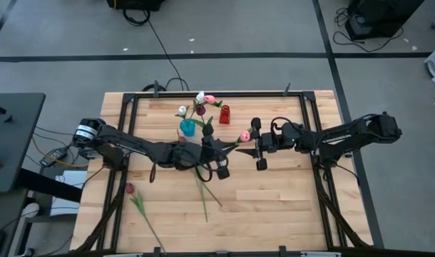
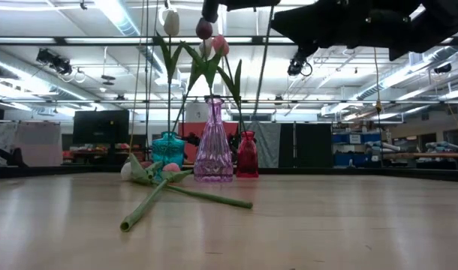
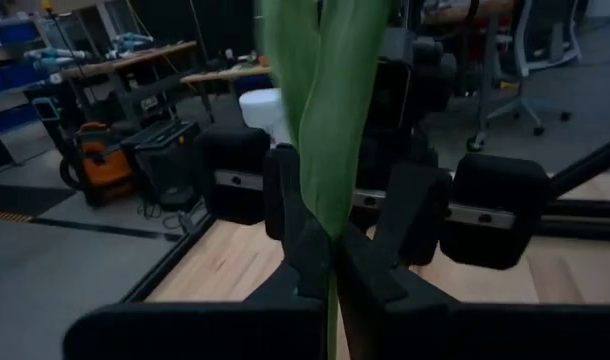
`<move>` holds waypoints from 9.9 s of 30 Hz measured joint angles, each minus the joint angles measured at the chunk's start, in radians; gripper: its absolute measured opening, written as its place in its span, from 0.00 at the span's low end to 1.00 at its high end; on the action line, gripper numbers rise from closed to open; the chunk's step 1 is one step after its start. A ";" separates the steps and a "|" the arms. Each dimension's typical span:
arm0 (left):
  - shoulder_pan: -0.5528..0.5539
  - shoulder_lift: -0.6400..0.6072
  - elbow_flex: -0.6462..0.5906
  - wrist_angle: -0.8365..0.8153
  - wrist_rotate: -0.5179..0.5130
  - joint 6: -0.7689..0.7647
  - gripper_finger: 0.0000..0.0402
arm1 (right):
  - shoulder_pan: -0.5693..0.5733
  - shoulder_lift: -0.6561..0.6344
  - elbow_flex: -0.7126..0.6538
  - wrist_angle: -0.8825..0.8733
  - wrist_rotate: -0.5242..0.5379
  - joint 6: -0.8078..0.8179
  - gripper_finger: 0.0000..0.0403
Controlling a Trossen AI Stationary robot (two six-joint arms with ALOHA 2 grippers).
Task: Sort flowers into vase by color
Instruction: Put the left pink flower into the red vase, then put the bottom dark red flower into the pink vase
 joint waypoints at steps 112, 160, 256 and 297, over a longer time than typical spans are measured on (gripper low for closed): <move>-0.291 -0.453 -0.451 -0.482 -0.037 -0.802 0.26 | -0.539 0.483 0.291 -0.096 0.004 0.001 0.29; -0.365 -0.234 -0.399 -0.812 0.712 -1.907 0.26 | -0.450 -0.152 -0.046 -0.249 0.113 0.044 0.48; -0.736 0.005 -0.400 -0.378 0.790 -2.362 0.26 | -0.427 -0.122 -0.045 -0.072 0.070 0.040 0.48; -0.717 -0.103 -0.289 -1.078 0.667 -2.411 0.26 | -0.426 -0.122 -0.045 -0.066 0.043 0.037 0.48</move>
